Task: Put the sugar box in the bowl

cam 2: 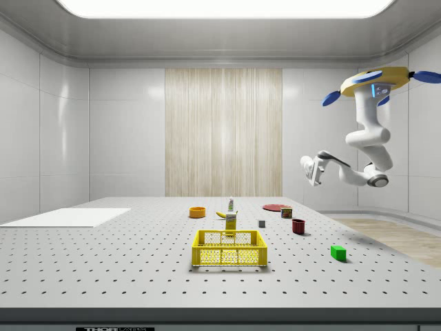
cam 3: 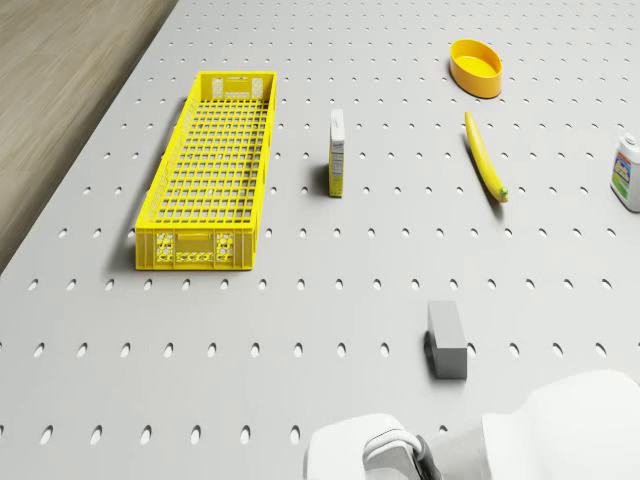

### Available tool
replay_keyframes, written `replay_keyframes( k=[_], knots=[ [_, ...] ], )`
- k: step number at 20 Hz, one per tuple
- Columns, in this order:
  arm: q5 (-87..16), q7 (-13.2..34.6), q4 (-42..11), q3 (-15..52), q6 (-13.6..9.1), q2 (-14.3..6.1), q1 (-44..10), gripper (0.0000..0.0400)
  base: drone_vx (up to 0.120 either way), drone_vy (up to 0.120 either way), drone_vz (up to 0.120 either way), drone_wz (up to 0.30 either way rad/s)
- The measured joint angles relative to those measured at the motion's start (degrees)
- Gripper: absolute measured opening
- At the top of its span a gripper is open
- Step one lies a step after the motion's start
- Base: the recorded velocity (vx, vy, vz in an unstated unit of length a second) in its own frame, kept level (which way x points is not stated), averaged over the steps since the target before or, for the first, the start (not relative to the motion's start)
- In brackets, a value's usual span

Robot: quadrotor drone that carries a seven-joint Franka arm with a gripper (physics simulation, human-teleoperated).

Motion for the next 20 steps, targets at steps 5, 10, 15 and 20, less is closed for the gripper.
replay_keyframes(
  k=[5, 10, 15, 20],
  knots=[
    [-19.12, 11.34, -9.11, 10.14, -6.58, -3.71, -15.05, 0.04, 0.12, 0.0, -0.12, 0.0],
    [-26.22, 17.95, -11.67, 15.2, -11.08, -6.82, -25.04, 0.04, 0.12, 0.0, -0.12, 0.0],
    [-28.19, 21.28, -12.28, 17.63, -12.61, -9.2, -30.05, 0.04, 0.12, 0.0, -0.104, 0.0],
    [-28.34, 23.03, -12.38, 18.96, -12.48, -11.11, -32.51, 0.04, 0.12, 0.08, 0.0, 0.0]
  ],
)
